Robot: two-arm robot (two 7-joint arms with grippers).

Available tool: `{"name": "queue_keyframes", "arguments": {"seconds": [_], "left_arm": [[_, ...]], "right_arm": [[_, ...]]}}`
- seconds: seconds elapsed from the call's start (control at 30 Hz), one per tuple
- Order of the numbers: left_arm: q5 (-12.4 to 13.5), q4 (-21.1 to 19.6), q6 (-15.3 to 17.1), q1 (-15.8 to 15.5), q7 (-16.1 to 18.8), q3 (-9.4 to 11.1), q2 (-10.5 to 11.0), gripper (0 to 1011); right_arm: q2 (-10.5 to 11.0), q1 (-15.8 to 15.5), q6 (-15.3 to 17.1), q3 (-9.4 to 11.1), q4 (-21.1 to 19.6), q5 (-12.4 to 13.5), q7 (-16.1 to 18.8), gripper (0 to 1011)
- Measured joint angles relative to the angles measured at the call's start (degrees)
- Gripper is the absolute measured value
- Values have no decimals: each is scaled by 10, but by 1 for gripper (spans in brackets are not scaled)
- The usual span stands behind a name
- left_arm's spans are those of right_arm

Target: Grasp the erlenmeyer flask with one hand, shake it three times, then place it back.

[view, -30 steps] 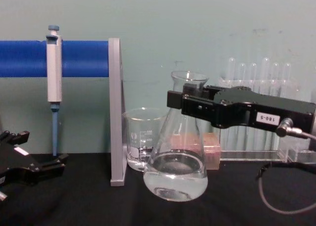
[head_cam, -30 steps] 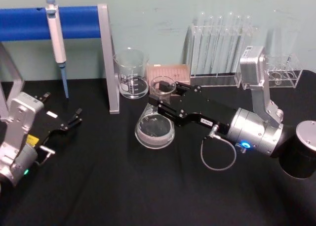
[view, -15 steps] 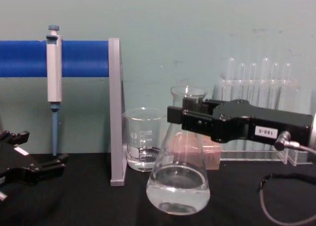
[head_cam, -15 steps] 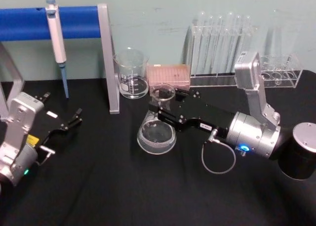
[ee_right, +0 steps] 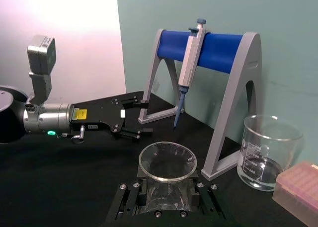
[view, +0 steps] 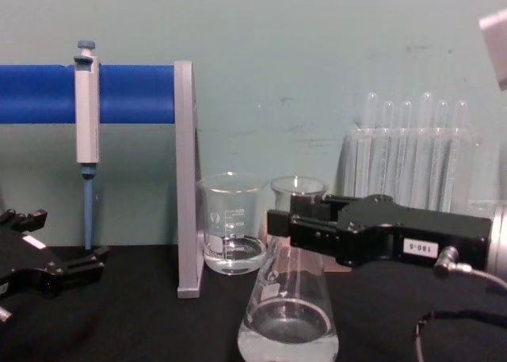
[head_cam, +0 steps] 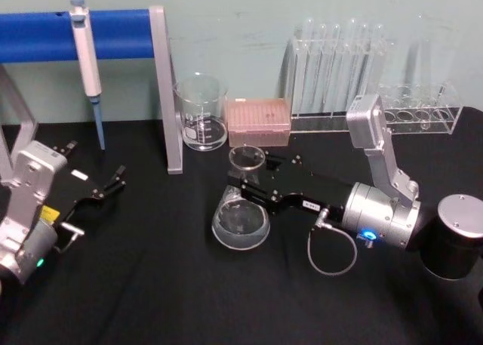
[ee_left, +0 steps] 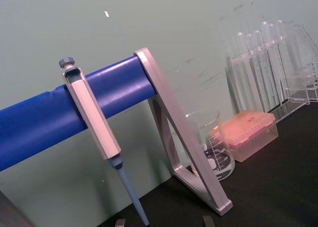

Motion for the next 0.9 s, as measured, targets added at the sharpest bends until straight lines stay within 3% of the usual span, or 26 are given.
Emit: {"name": "queue_keyframes", "arguments": {"seconds": [0.9], "left_arm": [[0, 0, 0, 0, 0, 0, 0, 1001]], "right_arm": [[-2, -7, 4, -9, 27, -5, 11, 456]]}}
